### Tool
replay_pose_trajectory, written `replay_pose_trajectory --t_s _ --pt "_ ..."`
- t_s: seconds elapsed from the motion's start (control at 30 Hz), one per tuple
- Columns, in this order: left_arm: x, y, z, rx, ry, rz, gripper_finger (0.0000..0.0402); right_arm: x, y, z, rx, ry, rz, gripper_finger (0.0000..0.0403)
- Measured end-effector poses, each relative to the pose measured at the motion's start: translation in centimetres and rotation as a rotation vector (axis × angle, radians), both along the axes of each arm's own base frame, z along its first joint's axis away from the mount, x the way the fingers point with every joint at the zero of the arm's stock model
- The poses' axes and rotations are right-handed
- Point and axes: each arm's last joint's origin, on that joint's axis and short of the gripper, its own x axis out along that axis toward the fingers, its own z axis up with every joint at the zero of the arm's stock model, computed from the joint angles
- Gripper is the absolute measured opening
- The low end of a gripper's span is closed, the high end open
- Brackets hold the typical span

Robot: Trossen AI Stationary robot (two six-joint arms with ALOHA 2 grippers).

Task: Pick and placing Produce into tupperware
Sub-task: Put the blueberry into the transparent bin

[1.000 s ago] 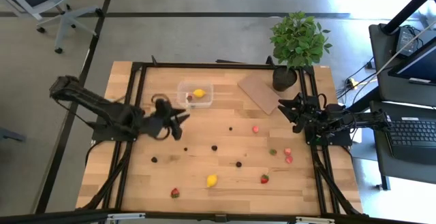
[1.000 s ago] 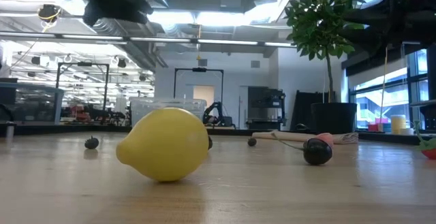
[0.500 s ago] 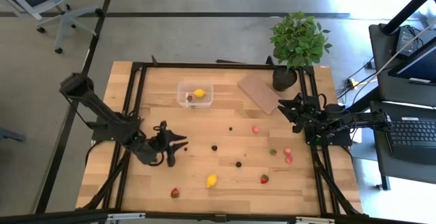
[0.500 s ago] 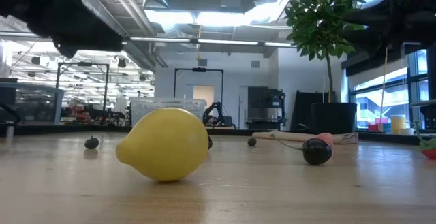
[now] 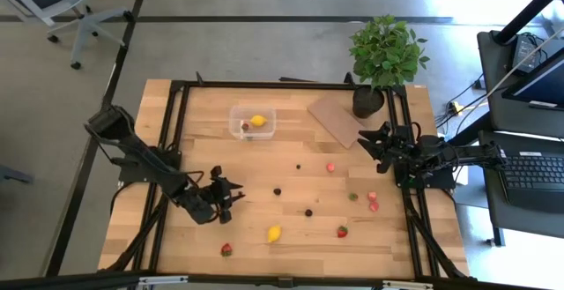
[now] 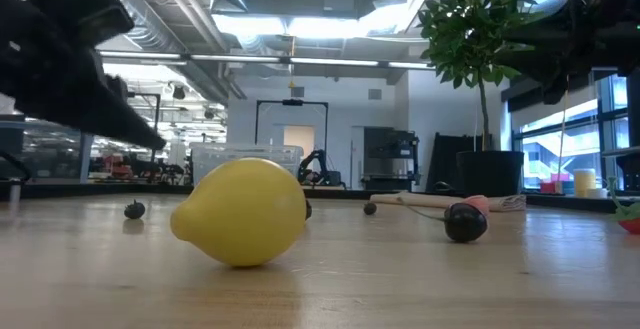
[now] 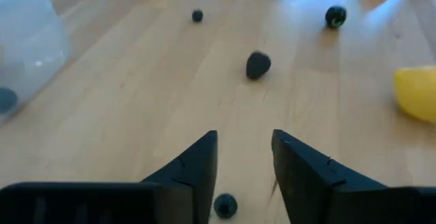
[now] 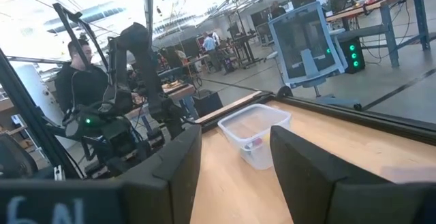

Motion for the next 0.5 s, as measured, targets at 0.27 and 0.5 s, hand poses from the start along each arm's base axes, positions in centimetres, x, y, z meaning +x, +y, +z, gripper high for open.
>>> replay_pose_trajectory --t_s 0.27,0.5 --pt "0.1 -0.14 -1.2 -0.046 0.027 0.029 0.0182 0.0 0.0 0.01 -0.001 -0.001 0.0 0.0178" --pt "0.3 -0.31 -1.0 -0.07 0.005 0.019 0.0181 0.0 0.0 0.01 -0.002 0.0 0.0 0.0178"
